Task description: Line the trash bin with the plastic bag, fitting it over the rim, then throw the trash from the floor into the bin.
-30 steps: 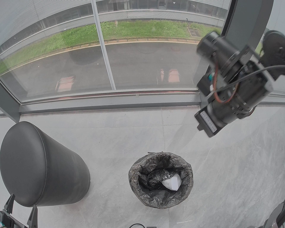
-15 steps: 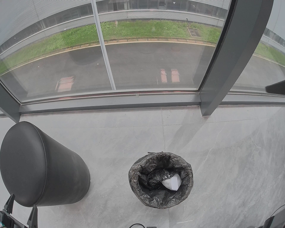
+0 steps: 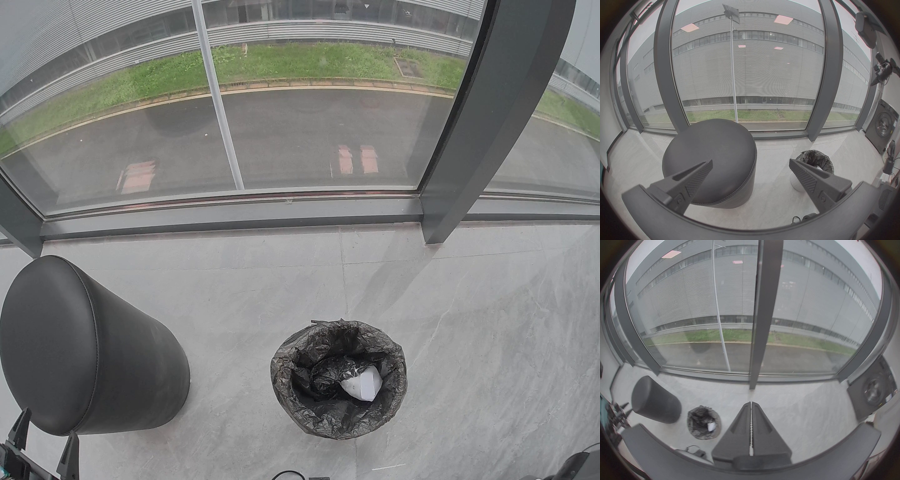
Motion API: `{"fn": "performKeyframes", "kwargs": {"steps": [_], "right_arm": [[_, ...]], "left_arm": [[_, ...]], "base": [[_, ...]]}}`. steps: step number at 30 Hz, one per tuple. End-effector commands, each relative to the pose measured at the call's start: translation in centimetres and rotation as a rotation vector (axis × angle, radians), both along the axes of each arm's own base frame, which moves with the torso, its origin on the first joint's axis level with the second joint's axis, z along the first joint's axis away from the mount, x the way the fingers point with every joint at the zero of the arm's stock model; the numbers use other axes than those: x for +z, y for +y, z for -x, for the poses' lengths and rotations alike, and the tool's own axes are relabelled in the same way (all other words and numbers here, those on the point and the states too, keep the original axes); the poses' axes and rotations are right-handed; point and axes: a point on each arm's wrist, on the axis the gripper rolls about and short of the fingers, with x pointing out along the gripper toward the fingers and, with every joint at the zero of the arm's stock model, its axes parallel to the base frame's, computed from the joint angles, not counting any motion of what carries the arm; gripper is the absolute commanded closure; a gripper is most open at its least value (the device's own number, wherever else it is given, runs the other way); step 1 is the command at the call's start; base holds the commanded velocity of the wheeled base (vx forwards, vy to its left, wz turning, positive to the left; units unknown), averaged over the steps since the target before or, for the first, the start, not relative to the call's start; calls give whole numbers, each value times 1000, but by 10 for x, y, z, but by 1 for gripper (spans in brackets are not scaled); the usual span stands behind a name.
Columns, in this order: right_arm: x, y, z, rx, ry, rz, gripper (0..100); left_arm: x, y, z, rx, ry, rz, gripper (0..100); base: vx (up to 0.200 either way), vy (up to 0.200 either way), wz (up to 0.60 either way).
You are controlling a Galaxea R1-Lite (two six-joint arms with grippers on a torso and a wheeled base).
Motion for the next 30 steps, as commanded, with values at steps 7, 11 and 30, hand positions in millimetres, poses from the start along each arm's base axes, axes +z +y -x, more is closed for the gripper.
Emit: {"fn": "performKeyframes", "kwargs": {"steps": [7,11,30], "right_arm": [[-49,-17,144,-216,-329,218,100],[-63,-14,168,-257,-389,227,100],[-133,15,197,-126,-461,294,100]], "left_arm": [[-4,0,0,2,-2,0,0],[-4,0,0,0,-1,-1,0],[-4,0,0,0,1,0,0]], "base": [[0,0,0],[0,0,0],[0,0,0]]}}
